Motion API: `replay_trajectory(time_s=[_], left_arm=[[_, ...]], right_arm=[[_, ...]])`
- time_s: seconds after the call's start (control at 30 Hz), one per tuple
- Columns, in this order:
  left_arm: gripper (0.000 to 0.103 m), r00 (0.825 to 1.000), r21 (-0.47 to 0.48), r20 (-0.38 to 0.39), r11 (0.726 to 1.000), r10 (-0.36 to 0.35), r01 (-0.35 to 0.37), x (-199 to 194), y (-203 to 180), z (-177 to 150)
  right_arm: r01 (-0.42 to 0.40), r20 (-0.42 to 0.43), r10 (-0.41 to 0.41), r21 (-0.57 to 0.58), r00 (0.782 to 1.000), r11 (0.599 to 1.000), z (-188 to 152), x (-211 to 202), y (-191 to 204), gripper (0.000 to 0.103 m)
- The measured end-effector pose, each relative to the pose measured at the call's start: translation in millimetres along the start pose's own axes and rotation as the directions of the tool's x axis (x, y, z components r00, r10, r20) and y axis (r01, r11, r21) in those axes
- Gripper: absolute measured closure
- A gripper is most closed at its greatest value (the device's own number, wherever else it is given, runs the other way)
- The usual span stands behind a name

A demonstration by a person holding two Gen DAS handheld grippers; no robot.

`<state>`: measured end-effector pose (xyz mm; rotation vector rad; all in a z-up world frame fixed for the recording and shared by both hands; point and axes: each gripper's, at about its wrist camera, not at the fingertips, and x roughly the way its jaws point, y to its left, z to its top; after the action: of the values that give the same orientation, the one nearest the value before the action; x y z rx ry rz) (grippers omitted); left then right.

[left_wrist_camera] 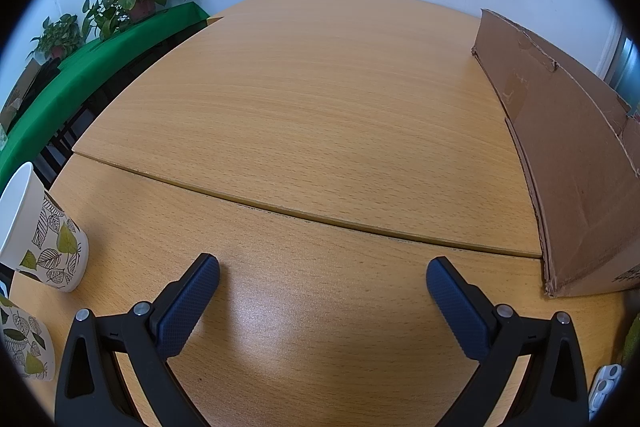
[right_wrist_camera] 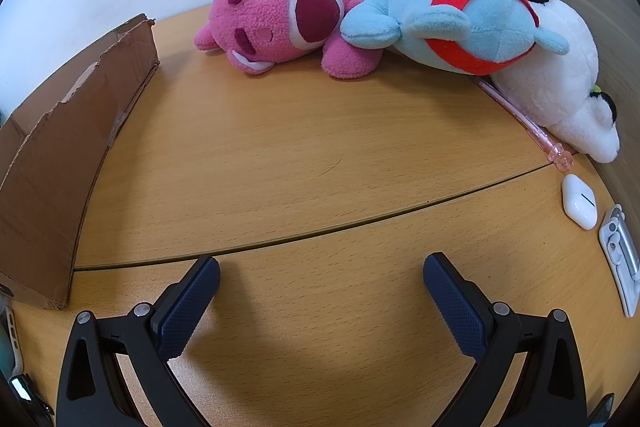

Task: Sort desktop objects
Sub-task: 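Move both tools to the black UGREEN box and close the left tool on it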

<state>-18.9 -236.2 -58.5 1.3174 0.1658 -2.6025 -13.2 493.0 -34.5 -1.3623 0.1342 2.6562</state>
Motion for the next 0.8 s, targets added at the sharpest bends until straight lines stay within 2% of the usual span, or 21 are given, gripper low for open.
replay_trajectory(time_s=[0.17,0.27,0.37,0.47,0.5,0.53,0.6,0.67,0.73,0.77,0.8], left_arm=[[0.000,1.000,0.013,-0.001,1.000,-0.015,0.015,-7,-3,-8],[0.000,0.997,-0.026,0.009,0.997,-0.071,0.072,-27,-5,-21],[0.000,0.989,-0.032,0.085,0.991,-0.124,0.127,-72,-17,-35],[0.000,0.972,0.048,0.178,0.988,-0.155,0.148,-121,-41,-49],[0.000,0.966,0.071,0.194,0.985,-0.171,0.160,-133,-48,-53],[0.000,0.960,0.095,0.201,0.980,-0.193,0.177,-144,-56,-56],[0.000,0.953,0.145,0.191,0.967,-0.235,0.210,-164,-75,-65],[0.000,0.941,0.211,0.177,0.945,-0.289,0.251,-178,-97,-75],[0.000,0.927,0.285,0.146,0.912,-0.345,0.295,-183,-118,-83],[0.000,0.911,0.349,0.107,0.873,-0.399,0.341,-184,-130,-88],[0.000,0.910,0.371,0.086,0.861,-0.405,0.348,-183,-142,-92]], right_arm=[[0.010,0.001,-0.010,0.015,1.000,1.000,-5,4,0,0.000],[0.017,0.001,-0.017,0.025,1.000,1.000,-6,5,-2,0.000],[0.013,-0.005,-0.013,0.019,1.000,1.000,-10,1,-1,0.000],[0.021,-0.039,-0.020,0.031,0.999,0.999,-15,-4,0,0.000],[0.014,-0.038,-0.012,0.048,0.999,0.999,-19,-9,1,0.000],[-0.022,-0.001,0.022,0.055,1.000,0.998,-24,-17,4,0.000],[-0.104,0.134,0.102,0.006,0.986,0.995,-35,-52,19,0.000],[-0.113,0.189,0.124,-0.068,0.974,0.991,-44,-80,35,0.000],[-0.163,0.228,0.196,-0.155,0.954,0.974,-55,-114,54,0.000],[-0.192,0.245,0.236,-0.192,0.940,0.962,-61,-130,63,0.000],[-0.224,0.267,0.285,-0.237,0.921,0.945,-70,-152,75,0.000]])
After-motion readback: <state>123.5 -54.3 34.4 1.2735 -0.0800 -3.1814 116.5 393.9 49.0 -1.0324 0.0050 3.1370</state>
